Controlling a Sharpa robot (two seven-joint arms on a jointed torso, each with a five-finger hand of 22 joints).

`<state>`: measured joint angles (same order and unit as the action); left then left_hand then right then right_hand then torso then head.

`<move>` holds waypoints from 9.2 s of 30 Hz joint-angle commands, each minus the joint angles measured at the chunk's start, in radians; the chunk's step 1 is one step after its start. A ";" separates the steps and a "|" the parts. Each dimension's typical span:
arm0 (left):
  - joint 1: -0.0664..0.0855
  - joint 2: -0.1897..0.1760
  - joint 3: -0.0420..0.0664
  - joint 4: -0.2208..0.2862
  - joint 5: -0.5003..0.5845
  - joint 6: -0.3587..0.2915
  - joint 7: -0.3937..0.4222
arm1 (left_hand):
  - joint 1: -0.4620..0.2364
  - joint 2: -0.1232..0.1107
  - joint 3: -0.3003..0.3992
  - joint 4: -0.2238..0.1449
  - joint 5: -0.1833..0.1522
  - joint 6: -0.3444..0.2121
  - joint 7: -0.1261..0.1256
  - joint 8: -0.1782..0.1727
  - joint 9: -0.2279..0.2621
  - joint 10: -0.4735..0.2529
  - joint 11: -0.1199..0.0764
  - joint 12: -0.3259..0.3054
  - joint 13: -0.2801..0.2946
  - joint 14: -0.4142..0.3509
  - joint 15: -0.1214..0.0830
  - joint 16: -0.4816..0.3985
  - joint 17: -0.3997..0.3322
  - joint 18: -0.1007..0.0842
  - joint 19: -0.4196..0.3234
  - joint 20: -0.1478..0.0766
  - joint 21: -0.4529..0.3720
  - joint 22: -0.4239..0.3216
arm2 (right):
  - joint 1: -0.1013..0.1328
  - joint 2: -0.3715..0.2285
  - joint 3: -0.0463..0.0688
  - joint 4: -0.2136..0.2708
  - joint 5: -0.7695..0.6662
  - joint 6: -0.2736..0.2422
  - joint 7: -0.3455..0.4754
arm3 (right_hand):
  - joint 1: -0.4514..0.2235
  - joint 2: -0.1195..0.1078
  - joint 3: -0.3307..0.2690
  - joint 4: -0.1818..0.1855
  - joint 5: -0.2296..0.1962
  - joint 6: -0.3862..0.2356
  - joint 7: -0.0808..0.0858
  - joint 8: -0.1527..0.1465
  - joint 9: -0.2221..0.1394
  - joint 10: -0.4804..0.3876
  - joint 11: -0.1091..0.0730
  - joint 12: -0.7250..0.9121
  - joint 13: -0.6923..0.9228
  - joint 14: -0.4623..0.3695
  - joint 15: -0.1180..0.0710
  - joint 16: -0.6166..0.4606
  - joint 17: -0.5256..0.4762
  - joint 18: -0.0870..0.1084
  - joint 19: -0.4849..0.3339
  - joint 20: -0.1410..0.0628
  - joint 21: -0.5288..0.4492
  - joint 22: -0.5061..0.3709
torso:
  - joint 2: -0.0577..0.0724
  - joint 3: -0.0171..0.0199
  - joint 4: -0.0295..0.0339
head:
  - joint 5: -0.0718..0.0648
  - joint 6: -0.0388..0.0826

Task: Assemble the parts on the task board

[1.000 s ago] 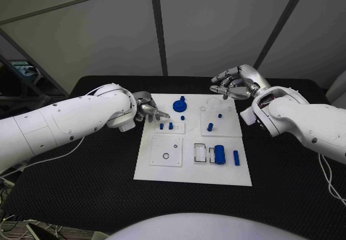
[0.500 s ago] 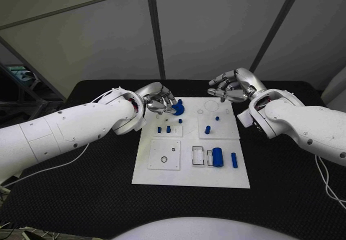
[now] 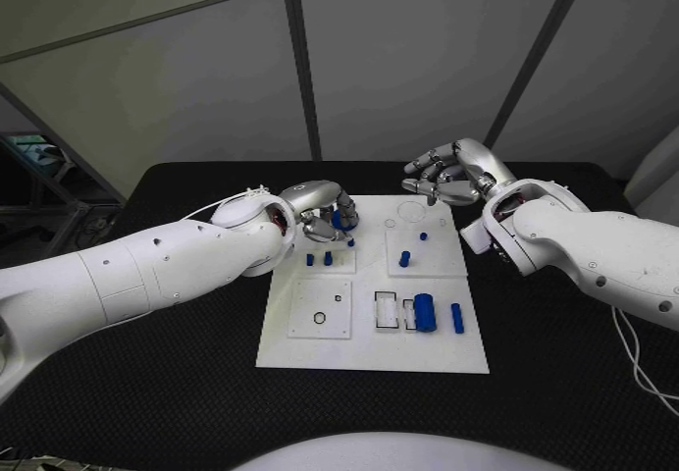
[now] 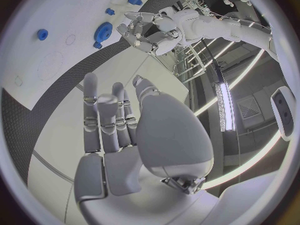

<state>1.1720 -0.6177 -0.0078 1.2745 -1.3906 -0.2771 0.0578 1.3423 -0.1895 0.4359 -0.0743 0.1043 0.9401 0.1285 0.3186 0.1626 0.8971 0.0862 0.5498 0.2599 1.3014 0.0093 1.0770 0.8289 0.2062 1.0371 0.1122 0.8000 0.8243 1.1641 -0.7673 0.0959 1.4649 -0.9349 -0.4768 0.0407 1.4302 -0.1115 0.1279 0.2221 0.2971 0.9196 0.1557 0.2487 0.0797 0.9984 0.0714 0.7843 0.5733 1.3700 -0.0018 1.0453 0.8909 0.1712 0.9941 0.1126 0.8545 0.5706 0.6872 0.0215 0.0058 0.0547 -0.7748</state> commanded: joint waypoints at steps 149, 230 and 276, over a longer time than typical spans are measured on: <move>-0.054 -0.084 0.107 -0.003 -0.027 0.158 -0.026 | -0.024 0.036 0.110 -0.017 -0.009 0.170 -0.008 -0.098 -0.078 0.237 -0.033 -0.140 -0.176 0.123 -0.027 0.208 0.146 -0.055 0.137 -0.021 0.185 0.210 | 0.001 0.003 0.001 -0.001 -0.004 0.011 0.006 | 0.004 -0.009 0.016 0.004 0.008 -0.006 0.001 0.007 -0.001 -0.004 0.000 -0.025 -0.028 -0.010 0.001 -0.017 -0.008 0.012 0.010 -0.002 -0.016 -0.006 | 0.000 0.0002 0.0003 | 0.002 -0.009; -0.058 -0.075 0.101 -0.041 -0.027 0.188 -0.051 | -0.037 0.003 0.092 -0.020 -0.007 0.033 0.020 -0.244 -0.100 0.253 -0.014 -0.218 -0.188 0.109 -0.011 0.208 0.119 -0.050 0.124 -0.009 0.150 0.206 | 0.001 0.000 0.001 -0.008 -0.052 0.050 -0.023 | 0.015 -0.019 0.057 0.009 -0.003 -0.018 0.013 0.008 -0.002 -0.028 0.016 -0.209 -0.198 -0.011 0.010 -0.087 -0.065 0.013 0.027 0.003 -0.036 -0.017 | -0.001 -0.0009 0.0015 | -0.002 -0.014; -0.054 -0.321 0.128 0.186 1.097 -0.072 0.241 | -0.050 0.013 0.076 -0.021 -0.008 0.149 0.029 -0.213 -0.096 0.243 0.002 -0.255 -0.187 -0.118 0.006 -0.079 -0.325 -0.024 -0.049 0.008 -0.135 0.026 | -0.035 0.005 -0.033 -0.021 -0.900 0.323 -0.245 | 0.016 -0.082 0.245 -0.102 -0.101 0.101 -0.001 -0.098 -0.011 0.071 0.023 -0.576 -0.469 0.148 0.011 0.311 0.368 -0.062 0.280 0.000 0.376 0.470 | -0.001 -0.0016 0.0035 | -0.077 0.019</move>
<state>1.1165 -0.9382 0.1190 1.4576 -0.3268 -0.3361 0.2704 1.2986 -0.1774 0.5182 -0.0937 0.0990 1.0794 0.1570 0.1095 0.0680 1.1387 0.0839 0.2972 0.0708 1.1884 0.0143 1.0052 0.5045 0.1684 0.9929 0.1200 0.6718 0.8514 1.1286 -0.7628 0.0626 1.4449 -1.8229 -0.1784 -0.1976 1.4525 -0.1946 0.3673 0.1205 0.1983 1.0178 0.1504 0.1545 0.0678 1.0699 0.0929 0.2123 0.1047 1.4651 0.0000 1.3527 1.2586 0.1160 1.2671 0.1142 1.2256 1.0411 0.6862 0.0195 0.0089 -0.0199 -0.7549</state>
